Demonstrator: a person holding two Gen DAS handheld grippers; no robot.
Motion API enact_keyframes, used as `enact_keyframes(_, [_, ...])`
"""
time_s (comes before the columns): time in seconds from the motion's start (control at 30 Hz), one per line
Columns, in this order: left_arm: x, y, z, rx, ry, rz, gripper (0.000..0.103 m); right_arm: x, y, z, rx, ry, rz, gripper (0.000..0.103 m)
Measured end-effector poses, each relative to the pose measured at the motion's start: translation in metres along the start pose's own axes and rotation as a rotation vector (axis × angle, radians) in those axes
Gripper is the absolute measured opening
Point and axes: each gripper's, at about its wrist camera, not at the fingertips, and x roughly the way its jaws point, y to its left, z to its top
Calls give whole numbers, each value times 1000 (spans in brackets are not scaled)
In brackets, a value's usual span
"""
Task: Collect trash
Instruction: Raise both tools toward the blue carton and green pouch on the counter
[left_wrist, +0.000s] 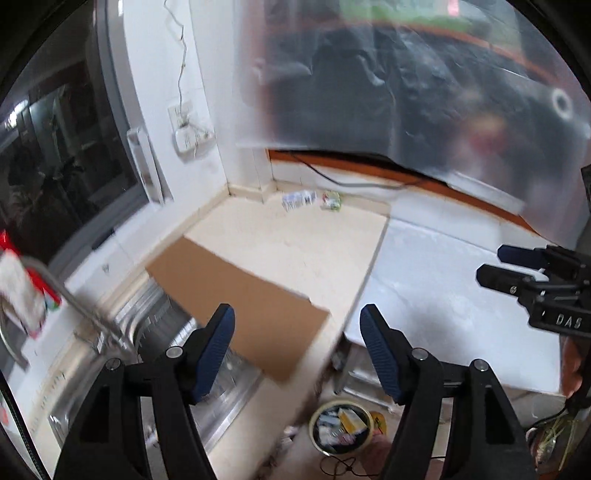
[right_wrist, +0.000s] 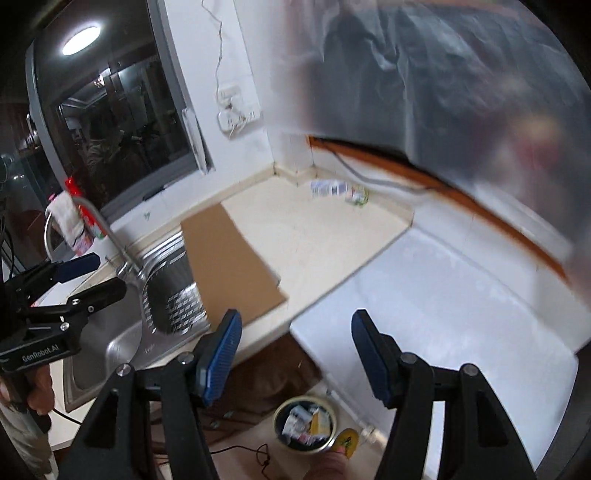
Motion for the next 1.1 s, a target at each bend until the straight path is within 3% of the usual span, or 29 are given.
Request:
enact_keyframes(0.17, [32, -11, 70, 60, -14, 32, 69, 26, -31, 68, -45, -21, 24, 62])
enact_keyframes(0.33, [83, -19, 135, 93, -5, 2, 70, 59, -62, 128, -86, -34, 39, 62])
enact_keyframes(0.5, [139, -23, 177, 94, 3, -26, 70, 102, -84, 167, -121, -33, 45, 62])
enact_keyframes(0.77, [243, -15, 211, 156, 23, -17, 70, 179, -113, 188, -73, -12, 50, 62])
enact_keyframes(1.1, [369, 11, 207, 225, 68, -102, 70, 270, -126, 174, 39, -12, 45, 62])
